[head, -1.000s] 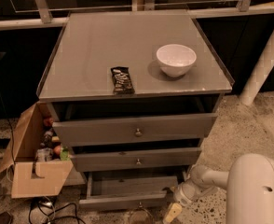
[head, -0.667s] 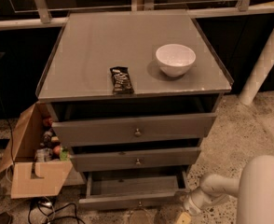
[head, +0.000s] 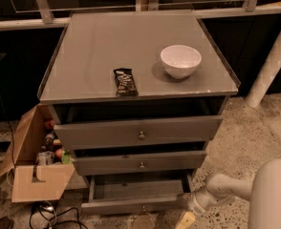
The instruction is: Open bottom drawer
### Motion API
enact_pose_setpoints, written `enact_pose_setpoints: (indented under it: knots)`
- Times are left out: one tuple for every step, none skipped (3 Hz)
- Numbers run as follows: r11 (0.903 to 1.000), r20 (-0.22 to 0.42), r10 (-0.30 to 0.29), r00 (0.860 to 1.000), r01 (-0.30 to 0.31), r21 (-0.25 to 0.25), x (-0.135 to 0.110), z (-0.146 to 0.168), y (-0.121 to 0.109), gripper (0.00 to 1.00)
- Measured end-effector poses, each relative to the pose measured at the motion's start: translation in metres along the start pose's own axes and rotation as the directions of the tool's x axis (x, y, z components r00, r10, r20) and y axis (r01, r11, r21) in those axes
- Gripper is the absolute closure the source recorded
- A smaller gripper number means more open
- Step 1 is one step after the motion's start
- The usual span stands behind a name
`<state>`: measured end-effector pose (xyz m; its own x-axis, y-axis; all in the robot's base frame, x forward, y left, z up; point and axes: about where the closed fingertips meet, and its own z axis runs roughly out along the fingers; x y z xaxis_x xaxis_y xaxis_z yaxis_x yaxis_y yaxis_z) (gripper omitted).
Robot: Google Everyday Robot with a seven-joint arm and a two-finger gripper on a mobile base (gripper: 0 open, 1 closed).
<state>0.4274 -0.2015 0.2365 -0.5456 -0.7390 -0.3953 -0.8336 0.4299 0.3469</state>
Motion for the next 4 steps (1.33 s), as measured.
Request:
enact_pose_setpoints:
  knots:
    - [0.9991,0.031,-0.038,0.999,0.037,0.022,-0.017,-0.013,-0.006,0.0]
    - [0.9987,0.036,-0.044,0.998,0.044,0.026,-0.02,-0.015,-0.007,0.0]
    - [0.9985,0.021,-0.054,0.998,0.053,0.007,-0.024,0.0,-0.017,0.0]
    - [0.9972,0.015,-0.073,0.997,0.073,-0.011,-0.035,0.016,-0.03,0.0]
